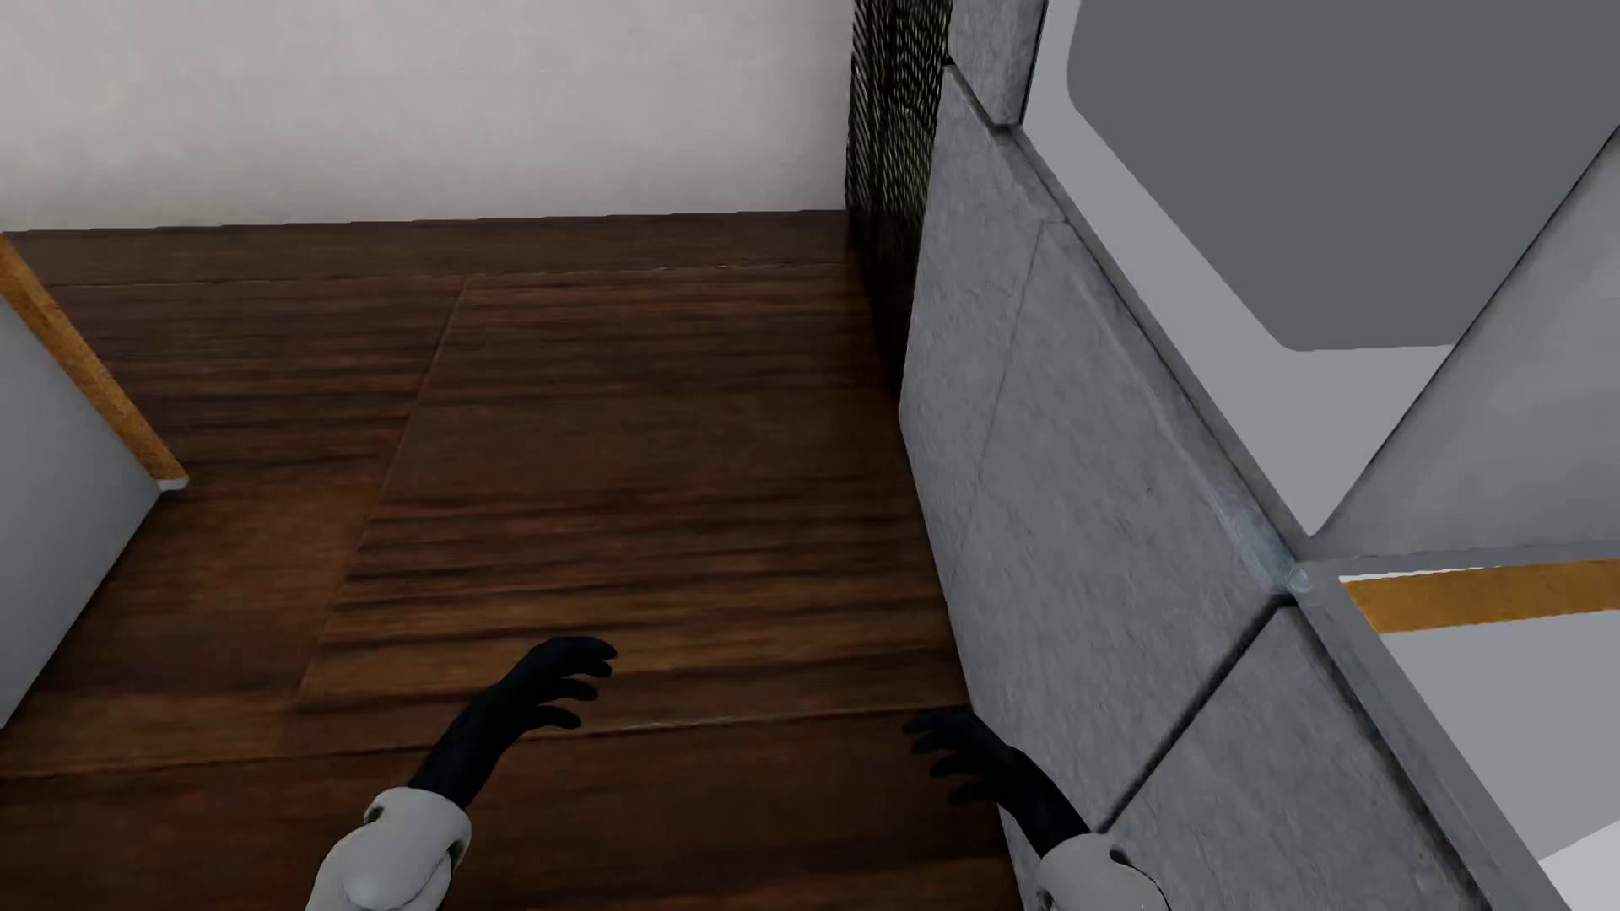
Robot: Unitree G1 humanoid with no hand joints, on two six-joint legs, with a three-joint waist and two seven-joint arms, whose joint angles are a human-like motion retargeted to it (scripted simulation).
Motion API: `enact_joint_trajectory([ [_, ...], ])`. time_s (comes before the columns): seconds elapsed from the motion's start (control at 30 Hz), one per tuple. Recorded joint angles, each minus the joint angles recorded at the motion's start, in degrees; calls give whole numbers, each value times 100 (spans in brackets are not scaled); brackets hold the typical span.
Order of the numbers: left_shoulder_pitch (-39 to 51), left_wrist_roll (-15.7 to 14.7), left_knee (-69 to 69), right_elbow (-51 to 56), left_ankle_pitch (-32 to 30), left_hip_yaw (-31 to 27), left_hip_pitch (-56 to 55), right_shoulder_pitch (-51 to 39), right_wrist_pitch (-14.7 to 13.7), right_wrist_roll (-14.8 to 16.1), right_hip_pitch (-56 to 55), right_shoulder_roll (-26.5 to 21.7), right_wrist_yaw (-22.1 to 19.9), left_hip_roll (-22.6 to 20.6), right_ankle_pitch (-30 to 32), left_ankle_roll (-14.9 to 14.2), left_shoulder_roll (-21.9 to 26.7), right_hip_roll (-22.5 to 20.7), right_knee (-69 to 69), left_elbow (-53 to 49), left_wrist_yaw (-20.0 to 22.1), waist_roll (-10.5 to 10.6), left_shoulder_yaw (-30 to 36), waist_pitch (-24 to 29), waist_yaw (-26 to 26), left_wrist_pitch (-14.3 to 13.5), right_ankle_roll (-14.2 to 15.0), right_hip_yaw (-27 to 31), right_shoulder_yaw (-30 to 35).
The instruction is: Reach up
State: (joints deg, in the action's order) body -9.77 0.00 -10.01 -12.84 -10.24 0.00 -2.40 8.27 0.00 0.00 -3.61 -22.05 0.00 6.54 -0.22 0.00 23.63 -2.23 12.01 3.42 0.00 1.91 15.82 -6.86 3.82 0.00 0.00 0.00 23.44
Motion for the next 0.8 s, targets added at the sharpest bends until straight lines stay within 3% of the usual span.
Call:
enact_joint_trajectory([
  [0.6,-1,0,23,135,79,0,121,-70,0,0,102,-27,0,25,-31,0,16,-11,-47,-94,0,16,-48,25,18,0,0,0,29],
  [0.67,17,0,-35,296,44,0,-33,-100,0,0,47,-93,0,81,78,0,23,-45,-140,-219,0,95,-117,-26,-96,0,0,0,-26],
  [0.7,24,0,-36,413,17,0,95,-134,0,0,153,-120,0,-40,68,0,67,49,-85,-311,0,-3,-152,108,-70,0,0,0,-14],
  [0.8,137,0,-44,867,52,0,177,-256,0,0,254,-280,0,-62,39,0,191,23,-108,-631,0,19,-378,186,-70,0,0,0,-224],
])
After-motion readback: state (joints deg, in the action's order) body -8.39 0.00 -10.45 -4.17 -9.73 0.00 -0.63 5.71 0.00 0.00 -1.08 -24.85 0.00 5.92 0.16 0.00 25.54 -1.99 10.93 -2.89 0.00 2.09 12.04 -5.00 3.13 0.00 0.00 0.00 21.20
